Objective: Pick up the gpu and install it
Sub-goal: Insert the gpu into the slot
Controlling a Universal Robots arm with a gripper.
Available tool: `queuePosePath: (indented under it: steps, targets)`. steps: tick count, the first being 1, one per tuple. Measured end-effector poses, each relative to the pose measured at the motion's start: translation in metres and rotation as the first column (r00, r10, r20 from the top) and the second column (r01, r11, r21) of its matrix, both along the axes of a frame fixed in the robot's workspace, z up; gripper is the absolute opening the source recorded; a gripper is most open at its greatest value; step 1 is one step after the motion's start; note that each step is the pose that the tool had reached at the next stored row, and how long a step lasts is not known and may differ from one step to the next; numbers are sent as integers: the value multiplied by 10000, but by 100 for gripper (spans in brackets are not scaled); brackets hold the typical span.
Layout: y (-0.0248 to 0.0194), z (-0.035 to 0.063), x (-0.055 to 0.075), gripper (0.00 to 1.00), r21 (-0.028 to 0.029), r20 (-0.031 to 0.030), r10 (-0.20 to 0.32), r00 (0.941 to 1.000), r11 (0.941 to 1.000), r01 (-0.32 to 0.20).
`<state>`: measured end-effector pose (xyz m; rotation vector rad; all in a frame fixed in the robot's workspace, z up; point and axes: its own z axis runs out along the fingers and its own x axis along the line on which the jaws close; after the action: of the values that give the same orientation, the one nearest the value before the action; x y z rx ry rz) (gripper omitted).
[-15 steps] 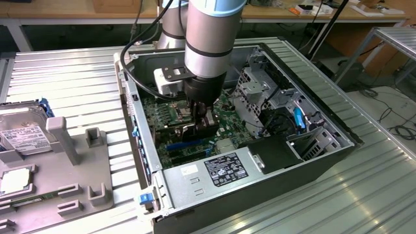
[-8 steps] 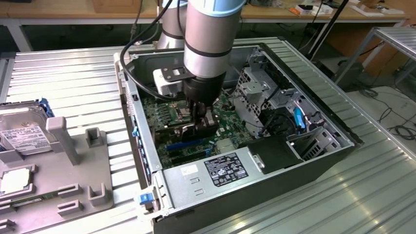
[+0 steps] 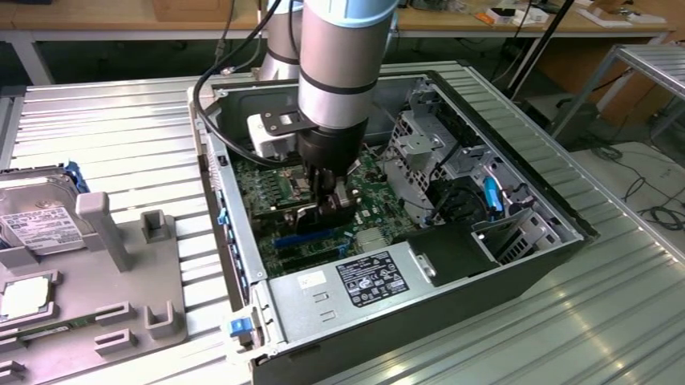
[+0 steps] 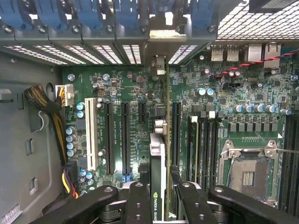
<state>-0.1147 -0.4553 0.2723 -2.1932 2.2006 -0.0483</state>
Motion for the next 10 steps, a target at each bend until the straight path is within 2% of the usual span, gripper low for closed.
queuePosePath:
  steps: [7,10]
  targets:
    - [0,-2,-11,27,10,3,-1,10000,10000,1]
    - [0,-12,-11,27,60,8,-1,10000,10000,1]
